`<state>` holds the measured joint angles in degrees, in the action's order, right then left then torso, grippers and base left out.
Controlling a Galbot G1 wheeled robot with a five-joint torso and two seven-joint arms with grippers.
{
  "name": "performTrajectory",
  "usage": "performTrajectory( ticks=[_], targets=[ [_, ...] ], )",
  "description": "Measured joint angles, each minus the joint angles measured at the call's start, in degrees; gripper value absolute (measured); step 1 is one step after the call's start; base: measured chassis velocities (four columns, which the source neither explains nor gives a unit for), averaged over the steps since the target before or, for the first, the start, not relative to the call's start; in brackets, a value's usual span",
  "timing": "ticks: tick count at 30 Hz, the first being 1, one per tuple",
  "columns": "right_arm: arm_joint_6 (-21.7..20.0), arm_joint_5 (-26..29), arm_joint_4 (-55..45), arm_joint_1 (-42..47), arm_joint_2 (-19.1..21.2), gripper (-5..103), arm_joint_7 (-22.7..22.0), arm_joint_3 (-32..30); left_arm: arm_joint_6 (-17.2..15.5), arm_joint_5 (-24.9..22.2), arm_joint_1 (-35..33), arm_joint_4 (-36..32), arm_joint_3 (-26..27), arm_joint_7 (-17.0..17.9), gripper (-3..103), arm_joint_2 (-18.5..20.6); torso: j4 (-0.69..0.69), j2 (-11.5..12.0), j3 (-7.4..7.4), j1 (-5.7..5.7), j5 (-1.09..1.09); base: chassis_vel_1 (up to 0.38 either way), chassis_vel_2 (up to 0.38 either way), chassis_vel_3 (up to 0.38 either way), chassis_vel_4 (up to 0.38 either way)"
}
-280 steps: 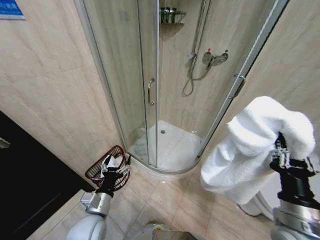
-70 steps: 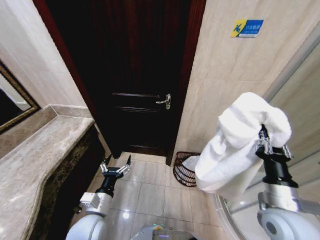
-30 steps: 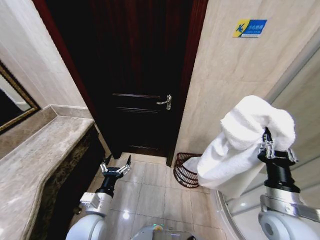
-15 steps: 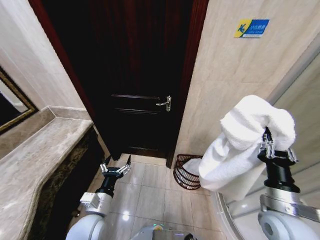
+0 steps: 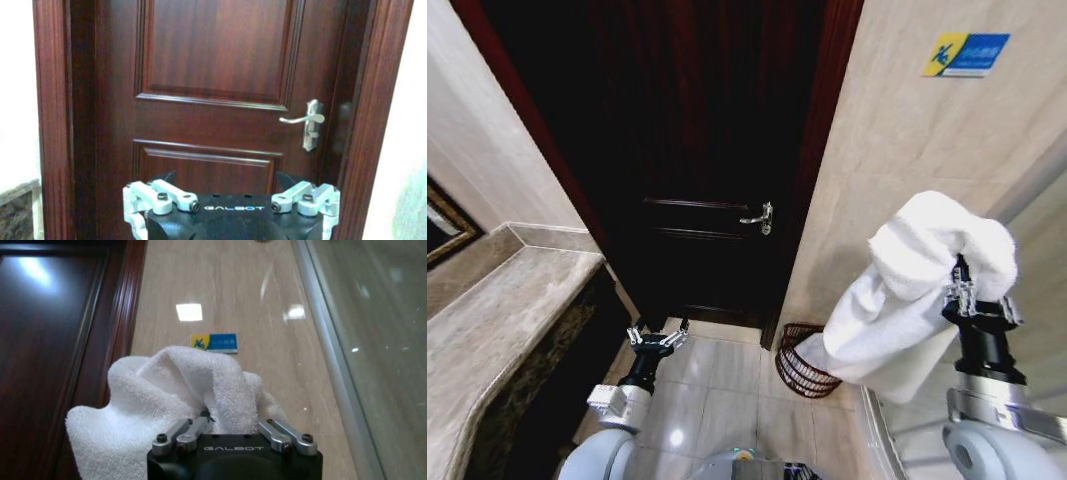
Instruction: Discard the used towel into the hamper.
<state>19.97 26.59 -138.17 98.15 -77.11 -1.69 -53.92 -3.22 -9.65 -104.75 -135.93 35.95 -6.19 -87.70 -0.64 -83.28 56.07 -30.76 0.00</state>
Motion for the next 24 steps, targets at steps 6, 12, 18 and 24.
performTrajectory(
  ticks=[6,12,18,24],
  targets=[
    [0.2,-1.3,0.7,0.0,-0.4,20,0.0,0.2,0.0,0.0,0.0,0.0,0.0,0.0,100,0.0,-0.01,0.0,-0.02,0.08,0.00,-0.015,0.020,0.007,-0.012],
    [0.4,-1.4,0.9,0.0,-0.5,20,0.2,0.3,0.0,0.0,0.0,0.0,0.0,0.0,100,0.0,0.00,0.0,-0.03,0.09,0.00,0.000,-0.011,-0.006,0.003],
    [0.7,-1.3,1.0,0.1,-0.5,20,0.3,0.2,0.0,0.0,0.0,0.0,0.0,0.0,100,0.0,0.00,0.0,-0.02,0.06,0.00,-0.017,-0.012,-0.017,-0.017],
    [0.9,-1.2,1.0,0.1,-0.5,20,0.4,0.3,0.0,0.0,0.0,0.0,0.0,0.0,100,0.0,0.00,0.0,-0.02,0.06,0.00,-0.072,-0.059,-0.062,-0.070]
  ],
)
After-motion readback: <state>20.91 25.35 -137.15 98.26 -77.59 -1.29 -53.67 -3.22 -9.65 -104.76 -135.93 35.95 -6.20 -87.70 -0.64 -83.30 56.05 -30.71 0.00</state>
